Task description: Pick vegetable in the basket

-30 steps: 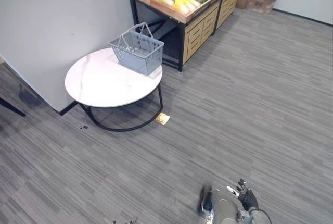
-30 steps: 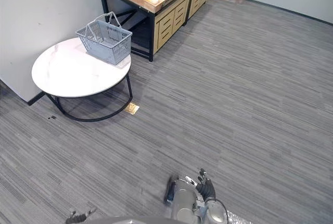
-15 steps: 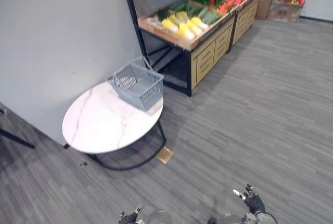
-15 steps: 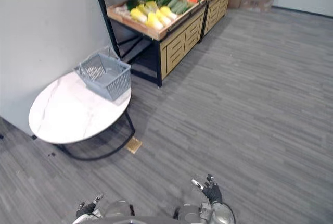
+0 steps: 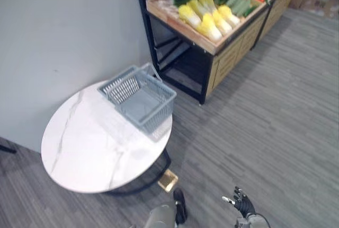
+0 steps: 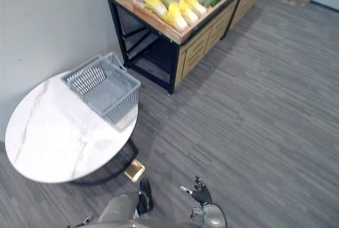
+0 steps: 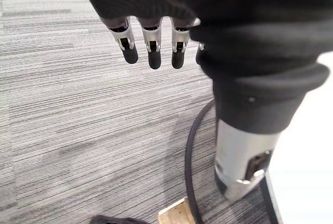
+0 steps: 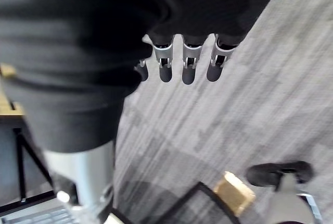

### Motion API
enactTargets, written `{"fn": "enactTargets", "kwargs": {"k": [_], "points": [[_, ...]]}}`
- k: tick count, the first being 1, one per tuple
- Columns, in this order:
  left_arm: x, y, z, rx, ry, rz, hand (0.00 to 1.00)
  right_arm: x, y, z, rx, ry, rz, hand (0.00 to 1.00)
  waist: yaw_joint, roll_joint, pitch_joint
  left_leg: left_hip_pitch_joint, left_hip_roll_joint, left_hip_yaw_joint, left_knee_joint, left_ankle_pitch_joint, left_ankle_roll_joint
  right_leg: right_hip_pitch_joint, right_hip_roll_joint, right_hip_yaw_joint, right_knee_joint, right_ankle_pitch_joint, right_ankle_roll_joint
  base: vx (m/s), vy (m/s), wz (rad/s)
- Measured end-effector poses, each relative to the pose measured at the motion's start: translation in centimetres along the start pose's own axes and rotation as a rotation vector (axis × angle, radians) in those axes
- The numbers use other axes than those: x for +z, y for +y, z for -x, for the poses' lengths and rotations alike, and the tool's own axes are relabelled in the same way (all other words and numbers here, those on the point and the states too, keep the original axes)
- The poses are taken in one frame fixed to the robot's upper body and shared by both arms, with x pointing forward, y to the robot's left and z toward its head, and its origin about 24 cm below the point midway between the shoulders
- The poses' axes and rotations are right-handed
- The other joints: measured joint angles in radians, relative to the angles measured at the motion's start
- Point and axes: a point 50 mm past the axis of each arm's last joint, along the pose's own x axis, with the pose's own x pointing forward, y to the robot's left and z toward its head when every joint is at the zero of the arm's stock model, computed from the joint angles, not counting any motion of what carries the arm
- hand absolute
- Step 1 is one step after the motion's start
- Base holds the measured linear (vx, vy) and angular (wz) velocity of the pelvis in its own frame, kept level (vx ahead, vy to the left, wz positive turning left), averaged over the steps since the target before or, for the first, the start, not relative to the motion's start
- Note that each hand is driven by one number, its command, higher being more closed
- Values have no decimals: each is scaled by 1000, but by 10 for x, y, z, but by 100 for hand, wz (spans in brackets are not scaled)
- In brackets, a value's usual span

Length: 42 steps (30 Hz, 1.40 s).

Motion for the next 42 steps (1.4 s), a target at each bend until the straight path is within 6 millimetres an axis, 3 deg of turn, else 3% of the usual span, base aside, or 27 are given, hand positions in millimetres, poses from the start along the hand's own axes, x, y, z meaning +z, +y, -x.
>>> {"fn": "enactTargets", "kwargs": {"k": [1, 2, 3, 4, 6, 8, 9, 11, 12, 13, 14, 15, 17, 20, 24, 30, 32, 34, 35, 36, 39, 40, 42], "points": [[1, -1, 0, 2, 2, -9, 0, 1, -1, 0, -1, -5, 1, 0, -8, 0, 1, 39, -13, -19, -13, -14, -9, -38, -20, -13, 86, -15, -26, 564, 157, 53], [2, -2, 0, 0, -2, -26, 0, -1, -2, 2, -4, 0, 3, 0, -29, 8, 0, 119, -28, -50, -58, -23, -17, -103, -50, -56, 166, -58, -94, 544, 108, 79], [5, -3, 0, -2, -14, -35, 0, -1, -1, 3, 1, -8, 11, 0, -36, 18, -3, 189, -32, -86, -98, -26, -21, -166, -61, -93, 159, -117, -127, 529, 73, 82], [9, -5, 0, -6, -26, -36, 0, 1, -2, 2, -3, -21, 14, 0, -42, 17, -3, 215, -31, -108, -112, -28, -24, -199, -61, -103, 129, -147, -128, 511, -7, 102], [26, -13, 0, -37, -79, -18, 0, 0, -7, 4, -25, -18, 25, 0, -72, 21, -2, 267, -7, -215, -134, -41, -45, -300, -40, -105, -138, -184, -129, 506, -115, 136], [26, -14, 0, -53, -87, 2, 0, -1, -9, 4, -45, -21, 9, 0, -78, 28, 0, 290, 19, -273, -135, -58, -72, -322, -10, -47, -365, -165, -118, 548, -297, 125], [24, -14, 0, -55, -63, 61, 0, -1, -9, 5, -59, -24, -11, 0, -78, 29, 0, 311, 48, -323, -127, -87, -103, -322, 23, 39, -562, -114, -120, 578, -414, 120], [19, -11, 0, -52, -38, 100, 0, -3, -9, 6, -57, -20, -10, 0, -73, 25, -2, 323, 75, -371, -101, -138, -137, -319, 47, 114, -671, -58, -105, 490, -492, 104], [11, -5, 0, -40, -8, 134, 0, -10, -5, 9, -48, -2, -18, 0, -64, 1, -20, 331, 85, -417, -70, -194, -177, -313, 53, 143, -692, -41, -97, 543, -652, 106], [9, -5, 0, -38, 5, 167, 0, -10, -4, 10, -48, -4, -23, 0, -61, 0, -26, 342, 102, -449, -55, -220, -205, -315, 58, 128, -641, 54, -68, 455, -539, 91], [5, -9, 2, -45, 21, 179, 0, -7, -10, 9, -58, -11, -8, 0, -58, 32, -27, 352, 136, -454, -54, -226, -215, -314, 77, 99, -605, 27, -82, 457, -497, 72], [-8, -19, 9, -56, 64, 213, 0, -3, -18, 6, -85, -12, 12, 0, -47, 78, -40, 353, 208, -440, -51, -196, -241, -303, 122, 43, -585, -4, -114, 334, -341, 48], [-10, -22, 11, -46, 82, 235, 0, 2, -18, 3, -90, -10, 15, 0, -43, 100, -40, 349, 243, -413, -54, -132, -260, -285, 139, 4, -567, -29, -141, 351, -452, 50], [-12, -22, 12, -44, 85, 232, 0, -6, -21, 4, -120, 49, 12, 0, -40, 100, -40, 340, 280, -331, -51, -7, -259, -181, 141, -88, -644, -36, -167, 246, -384, 74], [-6, -23, 11, -71, 41, 159, 0, -22, -35, 13, -235, 115, -69, 0, -49, 89, -43, 308, 297, -153, -114, 98, -249, -98, 116, -233, -732, -38, -171, 43, -171, 109], [-3, -20, 8, -113, 12, 67, 0, -19, -39, 14, -280, 88, -79, 0, -33, 81, -40, 270, 265, -110, -220, 129, -252, -89, 120, -262, -881, 50, -150, -71, 25, 40], [0, -19, 6, -134, -6, 26, 0, -8, -38, 11, -282, 35, -63, 0, -34, 79, -40, 254, 250, -92, -236, 119, -261, -84, 120, -248, -939, 95, -138, -109, 83, 7], [4, -18, 5, -182, -23, -18, 0, 30, -34, 3, -278, -131, 13, 0, -35, 78, -41, 237, 235, -66, -245, 60, -271, -82, 126, -232, -1022, 169, -133, -119, 134, -13], [5, -16, 3, -196, -29, -41, 0, 41, -30, 2, -267, -179, 37, 0, -30, 65, -40, 230, 227, -62, -242, 56, -266, -82, 123, -215, -1043, 177, -124, -133, 126, -31], [7, -13, 1, -229, -44, -82, 0, 65, -23, 2, -248, -290, 89, 0, -30, 41, -37, 212, 216, -54, -230, 43, -266, -100, 111, -186, -1048, 188, -120, -104, 73, -25], [8, -5, -2, -298, -53, -161, 0, 117, -14, 10, -214, -527, 218, 0, -31, 13, -33, 198, 188, -43, -221, 37, -258, -122, 87, -148, -1045, 194, -111, -58, 69, -14], [11, -2, -3, -303, -61, -179, 0, 126, -14, 13, -209, -570, 250, 0, -32, 12, -34, 189, 183, -44, -217, 36, -256, -128, 83, -143, -1045, 195, -109, -19, 58, 0], [17, -4, -4, -321, -80, -193, 0, 173, -9, 22, -174, -761, 364, 0, -32, 4, -26, 146, 172, -46, -192, 30, -245, -162, 70, -130, -1043, 198, -104, -21, 42, 1]]}}
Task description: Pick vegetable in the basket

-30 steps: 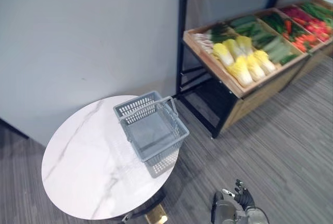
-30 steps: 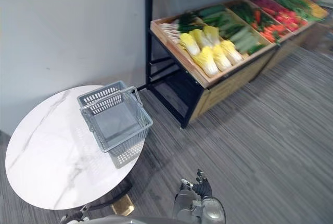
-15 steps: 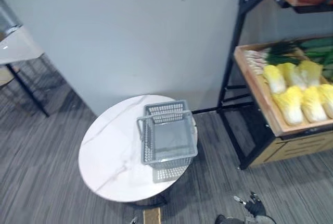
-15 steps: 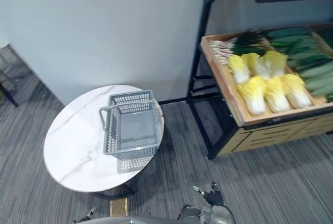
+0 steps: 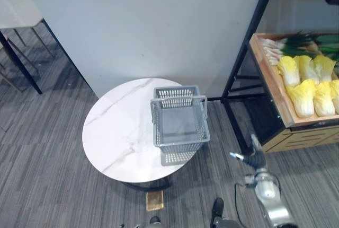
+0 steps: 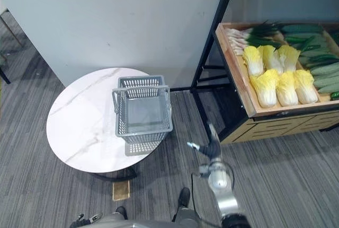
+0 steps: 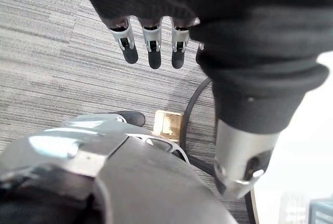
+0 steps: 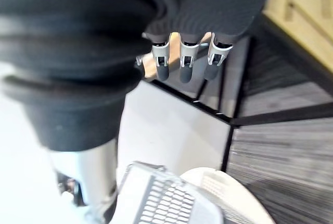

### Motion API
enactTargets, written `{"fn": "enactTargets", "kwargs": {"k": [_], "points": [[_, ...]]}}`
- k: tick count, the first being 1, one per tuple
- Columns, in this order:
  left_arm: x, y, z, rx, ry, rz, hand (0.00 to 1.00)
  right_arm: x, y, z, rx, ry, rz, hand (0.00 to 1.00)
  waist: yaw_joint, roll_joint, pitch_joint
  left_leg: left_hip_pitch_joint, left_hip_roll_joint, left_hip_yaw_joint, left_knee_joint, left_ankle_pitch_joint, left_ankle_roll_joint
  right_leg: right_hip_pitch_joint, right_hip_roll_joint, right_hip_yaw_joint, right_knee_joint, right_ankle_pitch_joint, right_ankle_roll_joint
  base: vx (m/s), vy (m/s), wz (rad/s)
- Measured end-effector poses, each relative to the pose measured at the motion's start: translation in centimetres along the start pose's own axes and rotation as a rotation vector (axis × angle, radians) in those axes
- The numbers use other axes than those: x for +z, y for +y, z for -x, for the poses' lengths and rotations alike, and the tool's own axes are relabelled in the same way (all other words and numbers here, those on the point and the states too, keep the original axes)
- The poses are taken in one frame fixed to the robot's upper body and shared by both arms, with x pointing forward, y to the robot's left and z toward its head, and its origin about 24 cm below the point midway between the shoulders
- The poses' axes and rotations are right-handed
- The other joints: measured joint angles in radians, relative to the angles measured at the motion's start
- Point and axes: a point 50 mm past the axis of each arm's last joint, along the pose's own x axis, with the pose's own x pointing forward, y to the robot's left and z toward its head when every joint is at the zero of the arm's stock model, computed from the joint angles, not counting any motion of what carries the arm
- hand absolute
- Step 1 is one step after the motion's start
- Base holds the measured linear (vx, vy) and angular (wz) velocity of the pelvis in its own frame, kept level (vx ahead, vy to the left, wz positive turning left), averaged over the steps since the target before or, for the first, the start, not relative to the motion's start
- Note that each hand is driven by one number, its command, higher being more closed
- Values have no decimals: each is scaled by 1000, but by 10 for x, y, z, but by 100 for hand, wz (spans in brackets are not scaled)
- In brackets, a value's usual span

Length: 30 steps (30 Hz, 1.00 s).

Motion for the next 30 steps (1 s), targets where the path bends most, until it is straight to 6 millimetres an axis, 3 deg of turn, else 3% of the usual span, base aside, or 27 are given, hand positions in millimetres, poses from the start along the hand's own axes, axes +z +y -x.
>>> {"fn": "enactTargets", "kwargs": {"k": [1, 3, 4, 5, 6, 9, 12, 19, 25, 30], "points": [[2, 0, -1, -3, -2, -5, 0, 11, -2, -8, 8, -53, 13, 0, 1, -6, 2, -11, -2, -2, 4, 0, 1, -11, -3, 2, 4, 2, 3, -15, 28, 7], [13, -5, -3, -14, -17, -7, 0, 59, -4, -39, 48, -260, 77, 0, 2, -1, 44, -38, -7, -25, 25, 0, 1, -27, -7, 20, 23, 11, 17, -3, 13, 23], [15, -6, -3, -16, -22, -6, 0, 71, -3, -45, 61, -304, 86, 0, 3, 1, 52, -45, -7, -32, 32, 0, 0, -28, -6, 23, 28, 13, 19, 5, 5, 28], [21, -8, -4, -16, -36, 3, 0, 105, 4, -59, 110, -429, 113, 0, 14, 2, 63, -67, -5, -43, 40, 1, 0, -49, -3, 22, 41, 17, 24, 40, -1, 19], [24, -8, -5, -11, -43, 5, 0, 127, 9, -67, 145, -504, 135, 0, 20, -1, 68, -80, -3, -50, 52, 4, 3, -60, 1, 19, 42, 26, 13, 63, -4, 16], [38, -13, -7, -20, -77, 16, 0, 177, 15, -85, 198, -651, 211, 0, 62, -3, 105, -121, 14, -94, 85, 3, 1, -61, 16, -1, 40, 38, -1, 62, -14, 27], [40, -13, -7, -15, -84, 28, 0, 195, 23, -91, 230, -690, 263, 0, 83, -6, 118, -137, 18, -123, 87, 3, 1, -58, 20, -8, 41, 38, -1, 35, 7, 29], [40, -6, -7, 29, -67, 68, 0, 211, 34, -111, 259, -654, 407, 0, 138, -10, 171, -170, 17, -179, 105, 0, 4, -51, 17, -34, 49, 38, -1, 4, 26, 21], [40, -6, -7, 28, -66, 70, 0, 215, 37, -124, 260, -618, 521, 0, 157, -4, 187, -204, 18, -215, 121, 0, 4, -52, 18, -60, 48, 38, -1, -20, 13, 14], [45, -8, -6, 38, -97, 40, 0, 226, 39, -134, 251, -666, 727, 0, 167, -13, 220, -225, 17, -228, 124, 2, 2, -59, 19, -68, 38, 37, -1, -21, 6, 7]]}}
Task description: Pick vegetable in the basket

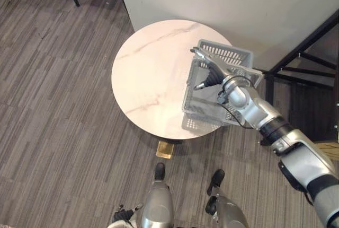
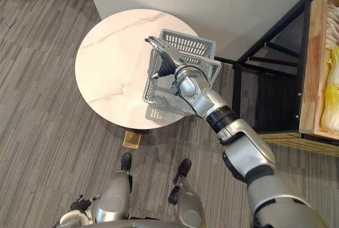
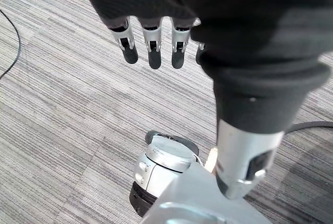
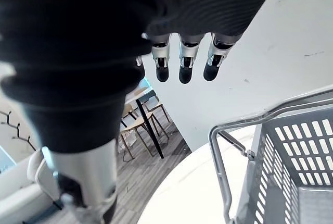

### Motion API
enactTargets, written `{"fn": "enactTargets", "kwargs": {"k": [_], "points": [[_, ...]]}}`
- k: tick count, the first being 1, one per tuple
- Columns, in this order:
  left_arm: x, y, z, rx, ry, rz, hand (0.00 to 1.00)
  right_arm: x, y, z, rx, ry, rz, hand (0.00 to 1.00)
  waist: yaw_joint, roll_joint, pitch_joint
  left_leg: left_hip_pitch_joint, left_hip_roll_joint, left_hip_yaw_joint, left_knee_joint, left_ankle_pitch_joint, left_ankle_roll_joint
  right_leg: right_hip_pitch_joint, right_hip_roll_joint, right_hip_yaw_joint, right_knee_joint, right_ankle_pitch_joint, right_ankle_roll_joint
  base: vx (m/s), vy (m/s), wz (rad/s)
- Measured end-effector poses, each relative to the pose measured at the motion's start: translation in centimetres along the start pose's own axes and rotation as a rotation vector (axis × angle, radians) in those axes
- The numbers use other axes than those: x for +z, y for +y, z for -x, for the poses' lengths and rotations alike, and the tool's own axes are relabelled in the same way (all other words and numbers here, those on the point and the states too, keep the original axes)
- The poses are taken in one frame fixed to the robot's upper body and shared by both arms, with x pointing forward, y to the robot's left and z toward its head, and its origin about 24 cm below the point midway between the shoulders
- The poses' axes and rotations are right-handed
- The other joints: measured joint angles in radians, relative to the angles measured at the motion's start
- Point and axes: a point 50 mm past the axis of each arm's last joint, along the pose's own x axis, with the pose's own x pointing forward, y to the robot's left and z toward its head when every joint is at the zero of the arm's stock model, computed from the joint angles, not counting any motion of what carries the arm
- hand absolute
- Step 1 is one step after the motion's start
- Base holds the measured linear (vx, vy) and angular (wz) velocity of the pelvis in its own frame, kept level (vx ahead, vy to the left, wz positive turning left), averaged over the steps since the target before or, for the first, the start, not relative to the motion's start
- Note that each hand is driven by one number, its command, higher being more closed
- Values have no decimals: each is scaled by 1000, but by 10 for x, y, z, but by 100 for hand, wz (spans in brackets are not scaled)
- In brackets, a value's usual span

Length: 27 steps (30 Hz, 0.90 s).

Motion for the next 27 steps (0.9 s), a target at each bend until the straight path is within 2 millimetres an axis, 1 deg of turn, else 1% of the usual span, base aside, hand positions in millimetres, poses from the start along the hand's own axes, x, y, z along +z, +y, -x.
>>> {"fn": "enactTargets", "kwargs": {"k": [2, 6, 10, 12, 14, 16, 19, 22, 24, 27], "points": [[1, 0, 0, -1, -7, 1, 0, -2, -2, -2, 5, 0, 39, 0, 0, 1, 4, -12, 1, -11, 9, 2, -1, -1, 3, -6, -2, 0, 0, -4, 0, 10], [6, -2, 0, -9, -30, 1, 0, -6, -17, -8, -7, -4, 108, 0, 7, -13, 32, -20, 6, -15, 18, 11, -2, -4, 7, -8, -3, -7, -9, -1, -1, 1], [7, -4, 0, -20, -38, -7, 0, -12, -31, -10, -32, 18, 142, 0, 11, -11, 39, -46, 7, -20, 32, 12, -2, -21, 9, -12, -3, -6, -9, 0, 0, 0], [7, -5, 0, -29, -41, -16, 0, -16, -33, -9, -33, 30, 149, 0, 16, -13, 43, -46, 7, -20, 35, 12, -2, -20, 10, -12, -3, -6, -9, 0, 0, 0], [10, -8, 1, -49, -58, -29, 0, -22, -39, -9, -41, 57, 167, 0, 25, -11, 55, -48, 7, -21, 42, 12, -2, -20, 10, -12, -3, -6, -9, 0, 0, 0], [11, -8, 1, -52, -66, -33, 0, -22, -46, -12, -68, 63, 177, 0, 26, -10, 70, -51, 8, -24, 46, 11, -2, -18, 10, -14, -3, -6, -9, -6, 5, 2], [11, -9, 1, -55, -68, -38, 0, -23, -51, -14, -90, 73, 185, 0, 29, -6, 76, -58, 7, -31, 50, 11, -2, -20, 10, -19, -3, -6, -10, -6, 11, 6], [12, -8, 1, -59, -76, -47, 0, -27, -56, -13, -102, 95, 199, 0, 33, -5, 84, -70, 7, -36, 56, 11, -2, -26, 10, -24, -1, -6, -10, 2, 7, 3], [15, -10, 1, -65, -87, -49, 0, -33, -64, -10, -113, 116, 218, 0, 42, -1, 99, -82, 7, -38, 68, 9, 0, -33, 10, -24, 2, -6, -10, 0, 0, 0], [17, -13, 2, -87, -100, -67, 0, -40, -68, -8, -117, 148, 229, 0, 46, 7, 121, -86, 6, -40, 74, 8, 1, -34, 9, -25, 4, -6, -10, 0, 0, 0]]}}
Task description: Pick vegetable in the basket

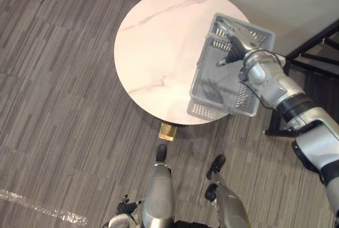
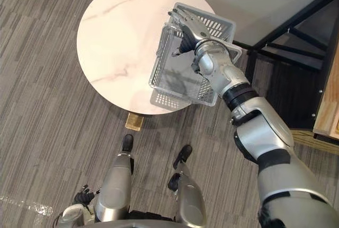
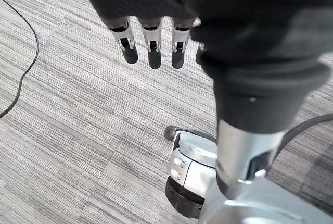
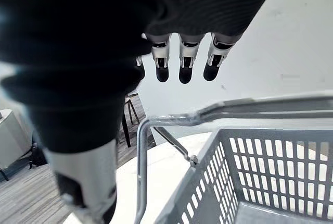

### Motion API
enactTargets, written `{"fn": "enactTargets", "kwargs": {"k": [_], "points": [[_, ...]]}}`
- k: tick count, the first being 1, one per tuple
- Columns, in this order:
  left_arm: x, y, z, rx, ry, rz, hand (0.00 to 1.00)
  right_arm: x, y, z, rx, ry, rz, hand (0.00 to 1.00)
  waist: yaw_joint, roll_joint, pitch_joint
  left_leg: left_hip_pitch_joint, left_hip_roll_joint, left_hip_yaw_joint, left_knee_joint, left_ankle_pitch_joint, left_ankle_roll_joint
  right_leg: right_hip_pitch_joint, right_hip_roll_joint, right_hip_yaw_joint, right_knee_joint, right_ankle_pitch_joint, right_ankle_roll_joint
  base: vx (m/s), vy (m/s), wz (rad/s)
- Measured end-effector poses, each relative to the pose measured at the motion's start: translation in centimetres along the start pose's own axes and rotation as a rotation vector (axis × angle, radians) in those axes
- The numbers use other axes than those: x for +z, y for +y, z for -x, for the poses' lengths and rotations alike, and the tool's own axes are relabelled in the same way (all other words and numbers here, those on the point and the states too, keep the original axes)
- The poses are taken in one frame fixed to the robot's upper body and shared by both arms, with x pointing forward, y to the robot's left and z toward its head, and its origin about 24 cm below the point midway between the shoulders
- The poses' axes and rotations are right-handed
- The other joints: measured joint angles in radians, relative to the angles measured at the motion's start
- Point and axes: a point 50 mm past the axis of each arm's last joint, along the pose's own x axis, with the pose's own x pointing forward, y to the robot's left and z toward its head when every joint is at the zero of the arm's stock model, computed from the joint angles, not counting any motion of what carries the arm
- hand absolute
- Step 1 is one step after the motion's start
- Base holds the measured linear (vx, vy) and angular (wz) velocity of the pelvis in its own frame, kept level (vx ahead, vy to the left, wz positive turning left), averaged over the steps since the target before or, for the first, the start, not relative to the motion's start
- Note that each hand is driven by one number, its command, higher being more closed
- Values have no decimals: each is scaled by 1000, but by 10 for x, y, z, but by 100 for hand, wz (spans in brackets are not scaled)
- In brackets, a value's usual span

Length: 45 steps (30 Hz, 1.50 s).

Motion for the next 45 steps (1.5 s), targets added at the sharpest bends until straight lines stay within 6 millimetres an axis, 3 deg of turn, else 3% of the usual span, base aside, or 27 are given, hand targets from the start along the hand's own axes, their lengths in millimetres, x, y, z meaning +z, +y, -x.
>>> {"fn": "enactTargets", "kwargs": {"k": [5, 6, 18, 45], "points": [[0, -3, 0, -23, -7, -24, 0, -9, -7, 0, -28, 39, -13, 0, 8, 15, 8, -19, 0, -1, 10, -4, 1, -18, 0, -1, 4, 0, 0, 0, 0, 0], [0, -3, 0, -25, -8, -30, 0, -11, -7, 1, -26, 47, -12, 100, 8, 15, 9, -29, 0, -1, 13, -4, 1, -27, -1, -2, 6, 0, 0, 0, 0, 0], [-1, -9, 1, -53, -14, -59, 0, -28, -9, 3, -45, 121, -23, 100, 12, 42, 24, -33, -2, 3, 16, -5, 2, -38, -5, 3, 13, -1, -1, 5, 3, 0], [10, -9, -1, -56, -56, -67, 0, -39, 13, 19, 91, 38, 61, 100, 10, 40, 14, 7, 0, 54, 5, -4, 4, -33, -6, 40, 13, 2, -18, 0, 12, -4]]}}
